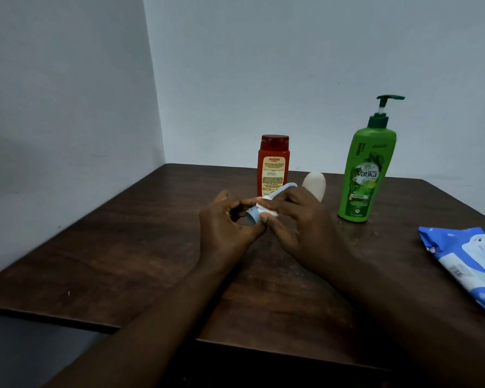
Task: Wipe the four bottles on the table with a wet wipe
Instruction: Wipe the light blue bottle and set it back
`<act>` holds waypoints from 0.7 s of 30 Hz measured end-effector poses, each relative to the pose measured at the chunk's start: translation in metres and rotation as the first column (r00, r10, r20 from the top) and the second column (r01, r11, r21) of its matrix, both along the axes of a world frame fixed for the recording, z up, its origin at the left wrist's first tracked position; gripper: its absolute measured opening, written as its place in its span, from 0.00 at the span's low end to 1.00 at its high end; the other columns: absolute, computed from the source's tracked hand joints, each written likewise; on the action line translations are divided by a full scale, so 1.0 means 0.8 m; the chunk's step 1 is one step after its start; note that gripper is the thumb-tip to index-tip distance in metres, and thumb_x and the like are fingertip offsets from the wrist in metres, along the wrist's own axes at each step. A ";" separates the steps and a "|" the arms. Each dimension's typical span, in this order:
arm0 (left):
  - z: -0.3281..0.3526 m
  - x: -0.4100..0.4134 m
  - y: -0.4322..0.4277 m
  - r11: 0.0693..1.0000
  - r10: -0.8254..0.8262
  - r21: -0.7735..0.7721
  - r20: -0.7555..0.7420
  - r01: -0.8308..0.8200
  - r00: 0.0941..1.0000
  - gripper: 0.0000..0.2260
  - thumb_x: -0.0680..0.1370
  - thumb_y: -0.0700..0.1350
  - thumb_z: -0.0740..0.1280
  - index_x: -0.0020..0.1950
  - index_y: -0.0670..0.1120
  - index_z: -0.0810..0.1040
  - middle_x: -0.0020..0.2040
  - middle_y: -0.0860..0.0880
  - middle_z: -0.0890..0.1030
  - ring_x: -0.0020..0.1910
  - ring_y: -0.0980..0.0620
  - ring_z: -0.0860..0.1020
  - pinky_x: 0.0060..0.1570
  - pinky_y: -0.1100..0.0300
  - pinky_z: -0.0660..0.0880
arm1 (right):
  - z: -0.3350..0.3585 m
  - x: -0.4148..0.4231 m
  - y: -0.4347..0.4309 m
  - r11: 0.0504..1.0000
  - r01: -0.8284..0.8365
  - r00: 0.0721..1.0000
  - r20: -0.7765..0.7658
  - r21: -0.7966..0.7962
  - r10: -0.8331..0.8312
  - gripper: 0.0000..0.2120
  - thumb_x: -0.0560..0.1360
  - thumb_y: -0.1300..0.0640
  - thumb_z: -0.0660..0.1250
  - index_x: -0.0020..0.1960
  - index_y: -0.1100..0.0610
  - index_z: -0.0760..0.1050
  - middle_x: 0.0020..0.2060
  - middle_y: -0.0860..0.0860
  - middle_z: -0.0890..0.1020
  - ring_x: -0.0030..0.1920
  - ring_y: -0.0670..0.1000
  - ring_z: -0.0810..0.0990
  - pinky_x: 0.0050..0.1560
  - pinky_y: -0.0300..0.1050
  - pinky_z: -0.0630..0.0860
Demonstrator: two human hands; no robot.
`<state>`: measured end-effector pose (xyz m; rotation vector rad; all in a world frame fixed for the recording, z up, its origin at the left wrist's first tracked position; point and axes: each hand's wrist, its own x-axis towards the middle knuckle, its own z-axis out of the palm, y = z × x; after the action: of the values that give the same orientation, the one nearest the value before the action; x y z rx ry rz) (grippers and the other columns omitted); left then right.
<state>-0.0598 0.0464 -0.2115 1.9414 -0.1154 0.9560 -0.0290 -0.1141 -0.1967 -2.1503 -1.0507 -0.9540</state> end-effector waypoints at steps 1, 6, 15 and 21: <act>0.000 0.000 0.000 1.000 0.000 0.013 0.023 0.000 1.000 0.16 0.67 0.47 0.81 0.52 0.48 0.84 0.46 0.54 0.80 0.46 0.61 0.78 0.41 0.74 0.75 | 0.000 -0.001 0.001 1.000 0.002 1.000 0.017 -0.005 -0.002 0.13 0.77 0.56 0.71 0.60 0.59 0.83 0.49 0.53 0.82 0.51 0.49 0.77 0.52 0.43 0.75; 0.002 -0.002 0.001 0.997 0.014 0.071 0.056 -0.018 0.998 0.17 0.66 0.45 0.82 0.53 0.49 0.83 0.48 0.54 0.80 0.46 0.61 0.79 0.44 0.72 0.77 | 0.002 0.012 -0.010 0.992 0.062 0.998 -0.002 0.106 -0.062 0.13 0.77 0.55 0.71 0.59 0.58 0.83 0.47 0.53 0.81 0.48 0.52 0.78 0.46 0.47 0.76; 0.004 -0.005 -0.002 0.988 -0.043 0.153 0.094 0.029 0.995 0.20 0.65 0.38 0.81 0.52 0.53 0.80 0.51 0.55 0.78 0.50 0.63 0.77 0.47 0.75 0.75 | 0.006 0.042 -0.039 0.855 0.179 0.835 -0.535 0.486 0.129 0.11 0.77 0.53 0.73 0.59 0.51 0.84 0.52 0.48 0.86 0.46 0.46 0.86 0.50 0.44 0.84; 0.004 0.000 -0.004 0.992 -0.072 0.115 0.106 0.060 0.992 0.21 0.69 0.35 0.78 0.53 0.54 0.77 0.56 0.54 0.75 0.57 0.62 0.76 0.52 0.72 0.77 | 0.005 0.037 -0.035 0.738 0.185 0.727 -0.596 0.649 0.342 0.10 0.74 0.60 0.75 0.55 0.54 0.85 0.45 0.49 0.88 0.47 0.52 0.87 0.52 0.49 0.84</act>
<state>-0.0598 0.0433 -0.2083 1.9730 -0.3008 1.0312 0.0006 -0.1417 -0.1924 -1.5662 -0.3189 -0.3106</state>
